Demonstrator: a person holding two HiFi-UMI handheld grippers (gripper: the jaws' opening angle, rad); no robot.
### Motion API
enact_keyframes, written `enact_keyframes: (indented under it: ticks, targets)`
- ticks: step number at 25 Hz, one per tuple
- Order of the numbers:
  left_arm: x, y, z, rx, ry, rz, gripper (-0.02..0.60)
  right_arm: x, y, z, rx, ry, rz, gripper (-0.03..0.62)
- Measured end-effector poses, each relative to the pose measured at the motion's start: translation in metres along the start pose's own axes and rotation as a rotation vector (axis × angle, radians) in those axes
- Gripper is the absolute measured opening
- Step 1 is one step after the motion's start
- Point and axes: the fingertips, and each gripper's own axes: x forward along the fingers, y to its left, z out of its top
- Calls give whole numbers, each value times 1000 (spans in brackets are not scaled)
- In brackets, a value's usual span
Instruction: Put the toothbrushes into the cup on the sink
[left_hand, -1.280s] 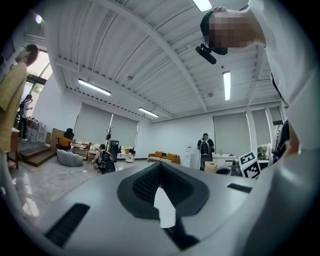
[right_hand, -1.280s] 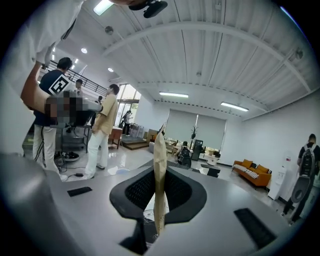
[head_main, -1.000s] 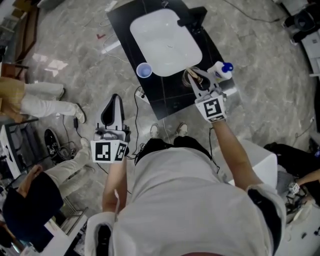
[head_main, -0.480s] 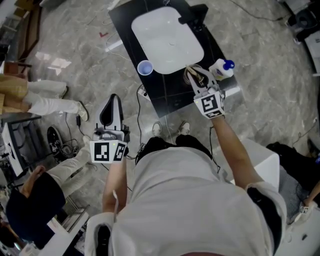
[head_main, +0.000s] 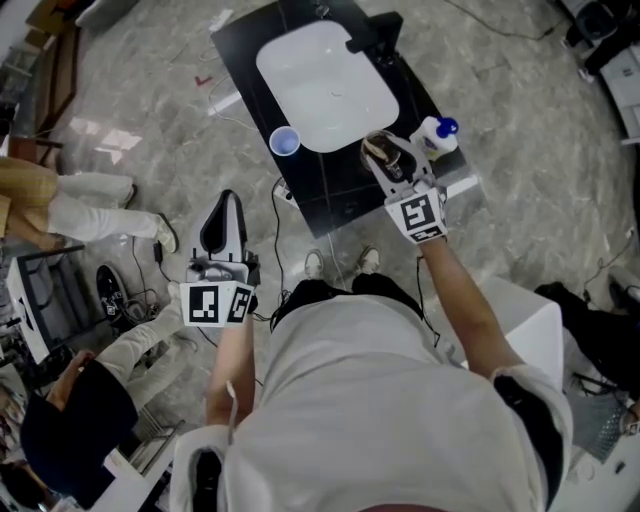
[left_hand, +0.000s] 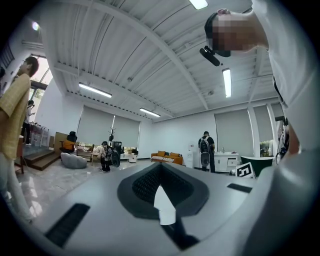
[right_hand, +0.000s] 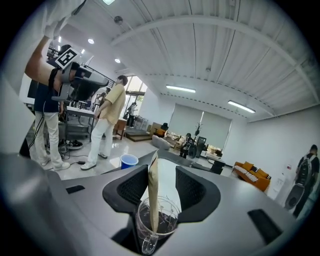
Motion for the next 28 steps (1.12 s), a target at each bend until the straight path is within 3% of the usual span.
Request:
enact_keyframes:
  ticks: [5,14,18,28]
  targets:
    - [2,-8,-1,-18,-13,-29,3,-18,-2,19,-21,-37,-20,183]
    - [10,-24,-1,-54,-40,-109,3,-70,-25,43,-40,-58,-133,173]
    - [14,-20,0,-63,-55,-118,3,-98,-44,48,48,-79,-200,74]
    - [9,-6,0,-77,-61,-117,3,-167,-73,66,223,-144,-337,58]
